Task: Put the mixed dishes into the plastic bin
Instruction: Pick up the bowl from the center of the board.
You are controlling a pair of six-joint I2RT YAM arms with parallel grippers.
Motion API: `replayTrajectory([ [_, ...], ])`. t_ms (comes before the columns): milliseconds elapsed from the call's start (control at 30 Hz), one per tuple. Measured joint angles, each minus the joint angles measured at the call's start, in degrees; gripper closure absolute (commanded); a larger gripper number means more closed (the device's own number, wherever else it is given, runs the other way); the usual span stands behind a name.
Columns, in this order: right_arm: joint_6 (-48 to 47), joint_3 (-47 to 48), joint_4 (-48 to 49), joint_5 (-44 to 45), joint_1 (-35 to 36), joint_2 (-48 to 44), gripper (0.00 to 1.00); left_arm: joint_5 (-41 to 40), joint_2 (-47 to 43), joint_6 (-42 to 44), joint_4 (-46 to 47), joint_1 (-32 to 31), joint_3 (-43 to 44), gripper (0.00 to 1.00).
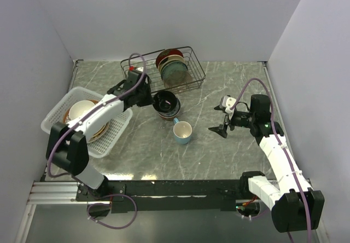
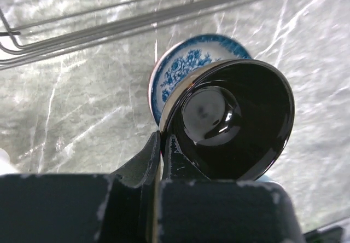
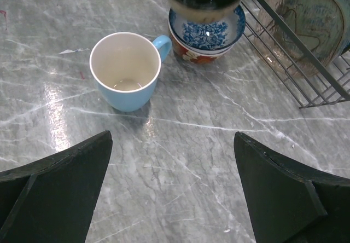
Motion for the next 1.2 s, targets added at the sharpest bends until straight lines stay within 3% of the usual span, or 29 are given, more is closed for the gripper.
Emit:
replayTrajectory([
  [767, 0.85, 0.02, -0.07, -0.81, -0.02, 0.00, 0.00, 16.31, -19.76, -5.27, 8.50, 14.29, -14.53, 0.99],
  [1000, 20.92, 2.40, 8.24, -0.79, 5.38, 2.47, 0.00, 20.15, -23.23, -6.88, 11.15, 14.32, -18.18, 0.99],
  [1200, 39.34, 18.64, 9.14, 10.25, 17.84, 10.75, 0.00, 18.32, -26.36, -9.79, 12.50, 11.34, -22.21, 0.99],
])
